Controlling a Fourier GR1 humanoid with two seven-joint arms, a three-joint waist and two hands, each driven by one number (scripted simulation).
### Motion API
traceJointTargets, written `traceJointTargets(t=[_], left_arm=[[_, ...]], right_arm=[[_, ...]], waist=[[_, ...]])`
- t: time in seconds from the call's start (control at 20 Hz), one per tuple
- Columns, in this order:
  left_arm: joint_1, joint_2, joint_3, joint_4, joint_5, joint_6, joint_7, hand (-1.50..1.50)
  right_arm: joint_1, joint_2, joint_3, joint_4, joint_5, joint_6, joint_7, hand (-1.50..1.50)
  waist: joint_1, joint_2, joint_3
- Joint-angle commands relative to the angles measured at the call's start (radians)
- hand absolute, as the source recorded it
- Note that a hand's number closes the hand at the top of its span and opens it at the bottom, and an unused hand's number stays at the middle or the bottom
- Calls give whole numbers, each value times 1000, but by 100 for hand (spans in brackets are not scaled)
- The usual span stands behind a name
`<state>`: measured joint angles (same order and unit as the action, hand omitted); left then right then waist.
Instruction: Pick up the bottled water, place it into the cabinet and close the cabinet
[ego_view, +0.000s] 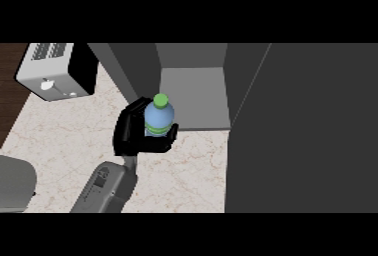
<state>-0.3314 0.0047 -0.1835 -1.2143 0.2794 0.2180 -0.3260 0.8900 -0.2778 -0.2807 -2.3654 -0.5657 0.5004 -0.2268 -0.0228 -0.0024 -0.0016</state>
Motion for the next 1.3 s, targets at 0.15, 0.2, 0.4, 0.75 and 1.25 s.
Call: traceJointTargets(t=[0.15, 0.2, 0.4, 0.75, 1.25], left_arm=[[-203, -5, -109, 78, -3, 267, 99, 150], [-219, -5, -83, 159, -21, 232, 90, 150], [-291, -5, -61, 257, -30, 264, 83, 150], [-408, -5, -80, 418, 66, 287, 68, 150], [-558, -5, -25, 680, 125, 305, -79, 150]], right_arm=[[37, 7, -11, -184, -103, -39, 67, -150], [37, 20, 10, -173, -89, -20, 51, -150], [19, 1, 7, -177, -108, -49, 78, -150], [17, -4, -10, -155, -140, -44, 81, -150], [59, -44, -62, -106, -205, 43, 33, -150]], waist=[[-9, 3, 0], [-12, 5, 0], [-13, 9, 0], [-17, 8, 0], [-44, 13, 0]])
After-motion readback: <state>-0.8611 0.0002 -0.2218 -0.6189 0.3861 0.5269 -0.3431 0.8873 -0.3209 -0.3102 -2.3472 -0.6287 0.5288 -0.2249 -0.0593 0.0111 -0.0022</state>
